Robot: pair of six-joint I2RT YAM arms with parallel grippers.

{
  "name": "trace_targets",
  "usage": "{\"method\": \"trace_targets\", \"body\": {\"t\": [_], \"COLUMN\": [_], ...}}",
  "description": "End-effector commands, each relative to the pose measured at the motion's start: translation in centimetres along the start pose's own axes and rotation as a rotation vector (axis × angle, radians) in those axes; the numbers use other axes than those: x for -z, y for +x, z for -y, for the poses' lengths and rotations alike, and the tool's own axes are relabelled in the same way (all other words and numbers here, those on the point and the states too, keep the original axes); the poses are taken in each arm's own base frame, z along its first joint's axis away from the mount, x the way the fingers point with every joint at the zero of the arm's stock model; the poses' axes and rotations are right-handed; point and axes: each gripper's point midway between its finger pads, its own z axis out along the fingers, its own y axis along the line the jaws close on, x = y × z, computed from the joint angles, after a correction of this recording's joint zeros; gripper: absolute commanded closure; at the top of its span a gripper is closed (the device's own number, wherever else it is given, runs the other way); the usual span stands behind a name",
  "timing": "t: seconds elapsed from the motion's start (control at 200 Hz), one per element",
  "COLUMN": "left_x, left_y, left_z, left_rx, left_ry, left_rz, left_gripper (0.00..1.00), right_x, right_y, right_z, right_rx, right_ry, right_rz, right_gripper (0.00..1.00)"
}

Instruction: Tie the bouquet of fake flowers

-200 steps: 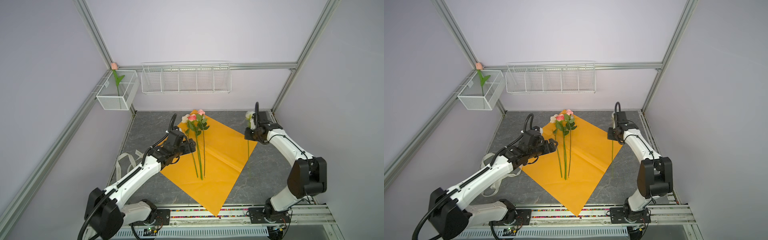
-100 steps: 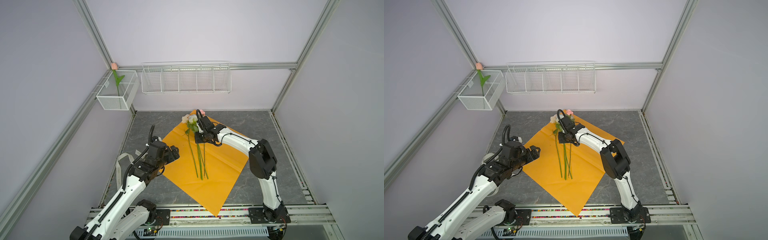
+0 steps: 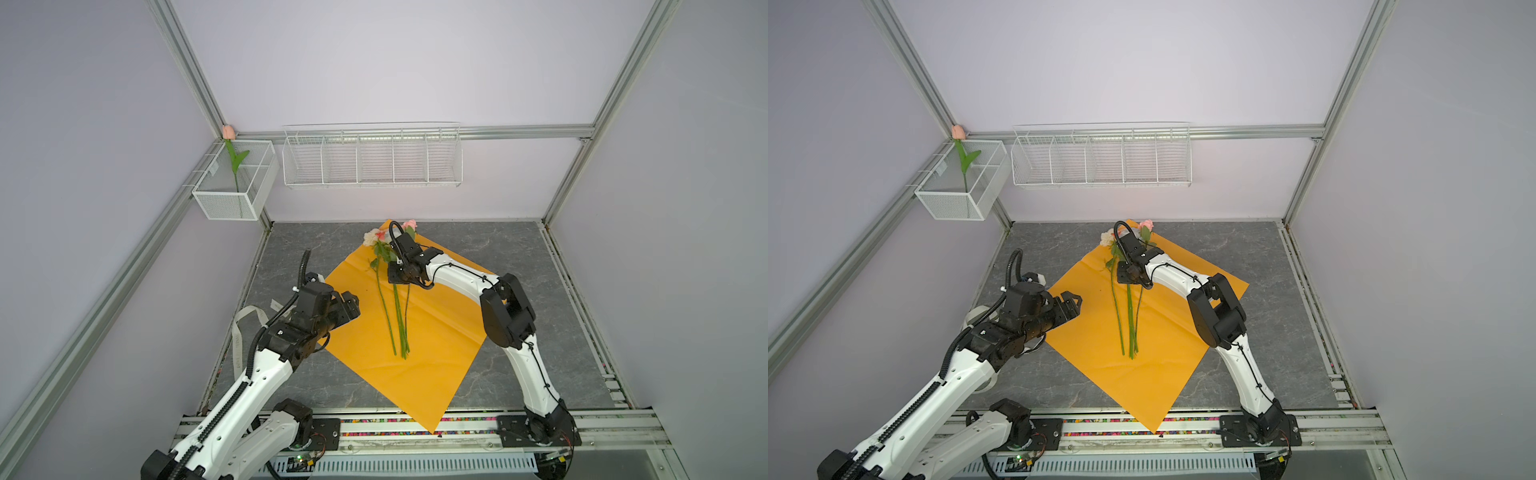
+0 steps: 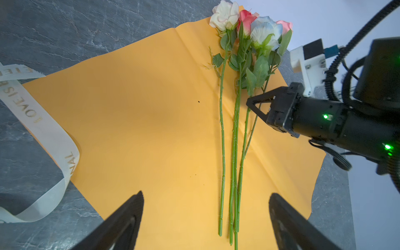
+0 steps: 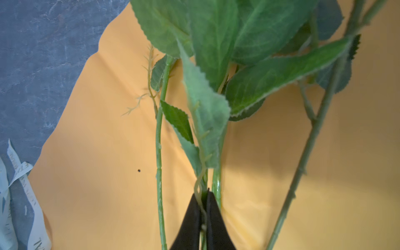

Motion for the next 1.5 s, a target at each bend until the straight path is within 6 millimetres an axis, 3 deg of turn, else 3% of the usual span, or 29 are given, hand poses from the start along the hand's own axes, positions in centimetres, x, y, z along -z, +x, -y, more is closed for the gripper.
{"method": "trace_targets", "body": {"t": [0.0,0.16,0.26,0.355,0.485,0.615,0.735,0.895,0.99,1.095,1.23,1.495], "left_x": [-0.5,-0.8,-0.9,-1.0,-1.1,-0.8,-0.6,-0.5,-0.6,-0.9,-1.0,-0.8], "left_y": [0.5,0.5,0.6,0.6,0.7,0.5,0.4,0.5,0.7,0.9,0.9,1.0], "left_z": [-0.5,-0.3,-0.2,-0.2,-0.1,0.1,0.1,-0.4,-0.5,-0.5,-0.4,-0.6], "left_rx": [0.003,0.004,0.005,0.005,0.010,0.010,0.010,0.002,0.000,0.002,0.009,0.006], "left_ry": [-0.013,-0.009,-0.002,-0.003,0.000,0.006,0.003,-0.012,-0.018,-0.010,-0.009,-0.014], "left_rz": [-0.016,-0.023,-0.032,-0.035,-0.040,-0.034,-0.028,-0.028,-0.031,-0.039,-0.047,-0.044], "left_gripper": [0.09,0.09,0.09,0.09,0.09,0.09,0.09,0.09,0.09,0.09,0.09,0.09], "right_x": [0.1,-0.8,-0.2,1.1,3.9,6.2,8.7,11.3,12.2,10.7,7.7,2.6], "right_y": [-0.5,0.4,0.4,-0.2,-1.4,-1.8,-1.6,-0.5,-0.2,1.5,3.2,4.2], "right_z": [1.0,2.2,1.8,0.8,-0.1,0.0,0.7,4.4,4.4,2.7,1.6,0.3], "right_rx": [0.016,-0.061,-0.049,-0.027,0.013,0.047,0.076,0.047,0.055,0.067,0.077,0.075], "right_ry": [0.039,0.033,0.011,-0.031,-0.059,-0.063,-0.043,0.028,-0.038,-0.116,-0.114,-0.138], "right_rz": [-0.019,-0.081,-0.073,-0.058,-0.025,-0.007,0.016,0.067,0.098,0.011,-0.051,-0.128], "right_gripper": [0.90,0.80,0.76,0.74,0.63,0.55,0.53,0.48,0.48,0.53,0.51,0.54]}}
